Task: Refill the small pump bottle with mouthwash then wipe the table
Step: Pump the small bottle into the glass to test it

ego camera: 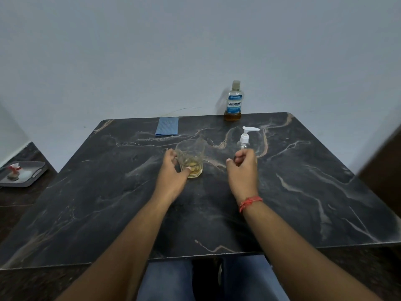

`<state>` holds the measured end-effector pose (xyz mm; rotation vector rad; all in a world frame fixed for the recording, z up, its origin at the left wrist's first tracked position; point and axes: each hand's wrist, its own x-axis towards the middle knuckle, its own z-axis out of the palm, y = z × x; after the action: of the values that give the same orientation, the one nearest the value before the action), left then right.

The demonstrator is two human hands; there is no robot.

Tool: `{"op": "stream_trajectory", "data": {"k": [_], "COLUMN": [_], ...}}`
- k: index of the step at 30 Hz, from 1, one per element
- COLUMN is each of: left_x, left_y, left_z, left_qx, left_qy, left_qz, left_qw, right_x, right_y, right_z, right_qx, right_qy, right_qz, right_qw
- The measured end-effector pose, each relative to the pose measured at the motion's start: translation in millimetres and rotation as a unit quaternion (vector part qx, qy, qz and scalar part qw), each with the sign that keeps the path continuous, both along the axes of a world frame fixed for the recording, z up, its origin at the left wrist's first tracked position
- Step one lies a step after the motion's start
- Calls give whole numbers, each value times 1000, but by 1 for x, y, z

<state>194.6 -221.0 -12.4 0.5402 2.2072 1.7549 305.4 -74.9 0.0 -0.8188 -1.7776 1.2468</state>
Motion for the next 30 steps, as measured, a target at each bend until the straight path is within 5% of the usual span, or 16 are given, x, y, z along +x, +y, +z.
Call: {"op": "stream_trajectory", "data": {"k": [4,12,24,30], "left_x": [-1,-6,2,2], "left_y": [-3,-2,0,-2], "left_z": [-3,-7,6,8], "left_qx": [-7,-17,-21,-18], "left_qy": [13,30,42,36], "left_qz": [-7,-28,-41,-46], "left_qw": [1000,999,998,998], "right_x": [5,-3,-10,-3], "right_y": [29,63,57,67], "right_z": [-1,9,5,9], "right_qx": [-17,-38,40,-32], "right_qy": [-7,-54,-106,-105], "right_qz": [-61,161,188,263], "right_qw": [998,985,976,958]}}
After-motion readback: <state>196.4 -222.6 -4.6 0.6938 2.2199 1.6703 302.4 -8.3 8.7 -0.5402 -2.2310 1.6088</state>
